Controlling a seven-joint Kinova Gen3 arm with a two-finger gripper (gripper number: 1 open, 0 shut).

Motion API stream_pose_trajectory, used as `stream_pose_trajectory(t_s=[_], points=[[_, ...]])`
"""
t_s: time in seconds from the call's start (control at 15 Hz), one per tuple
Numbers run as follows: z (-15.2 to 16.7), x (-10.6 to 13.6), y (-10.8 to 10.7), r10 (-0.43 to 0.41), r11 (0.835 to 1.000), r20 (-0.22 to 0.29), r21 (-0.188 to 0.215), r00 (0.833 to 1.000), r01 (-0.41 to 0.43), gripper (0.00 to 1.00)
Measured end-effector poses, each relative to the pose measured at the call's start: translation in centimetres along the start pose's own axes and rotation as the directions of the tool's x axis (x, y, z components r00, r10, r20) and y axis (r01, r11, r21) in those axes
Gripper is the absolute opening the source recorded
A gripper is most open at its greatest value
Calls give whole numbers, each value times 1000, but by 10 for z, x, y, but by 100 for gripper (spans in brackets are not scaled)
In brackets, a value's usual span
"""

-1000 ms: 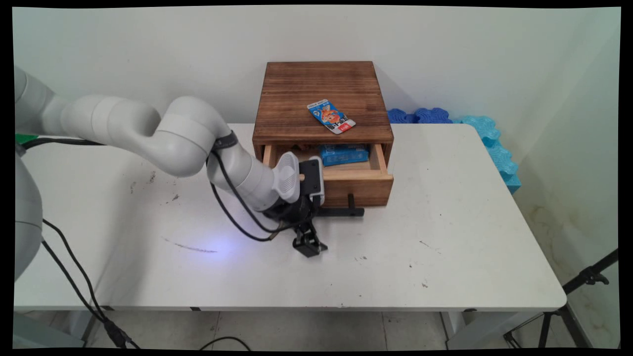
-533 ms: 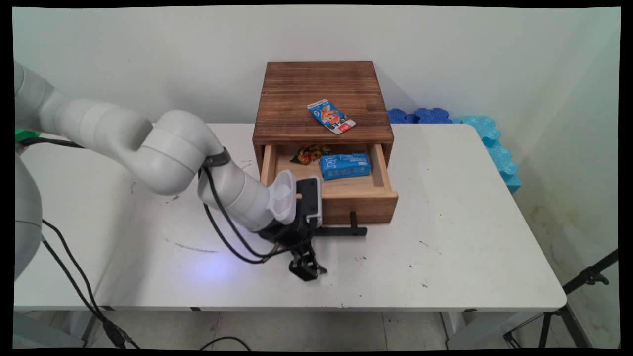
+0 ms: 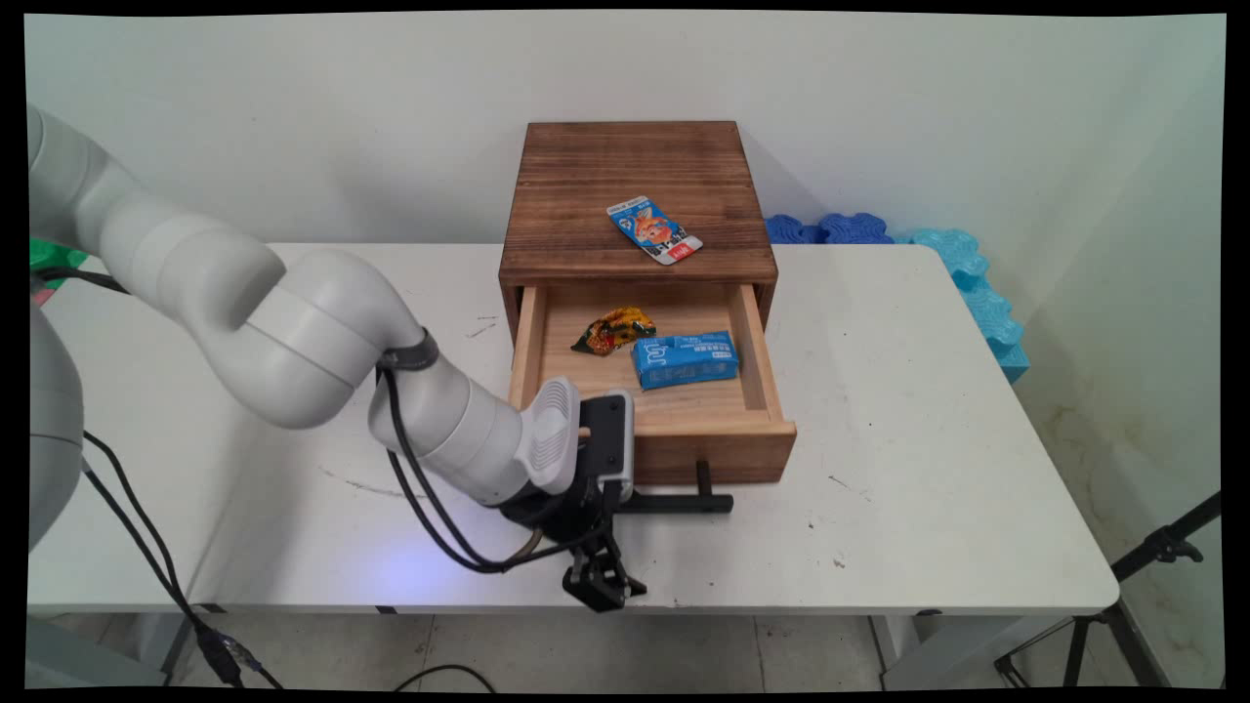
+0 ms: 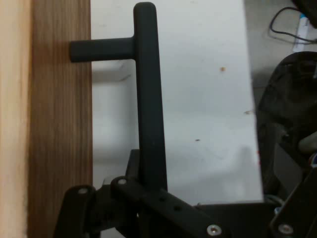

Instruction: Open the drawer

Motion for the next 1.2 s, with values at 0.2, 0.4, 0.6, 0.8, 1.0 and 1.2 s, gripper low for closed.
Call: stream_pose_trajectory(t_s=[0.2,0.4,0.6,0.8,1.0,1.2], points=[[-2,1,12,3,1000,-6,-15,1000,-3,100],[-4,1,21,5,1000,-11,-28,1000,-5,100],[-5,1,30,6,999,-15,-39,1000,-7,100],[-7,1,37,10,999,-19,-48,1000,-11,100],[-10,1,43,19,998,-24,-55,1000,-20,100],[-13,1,48,32,998,-30,-56,999,-33,100]])
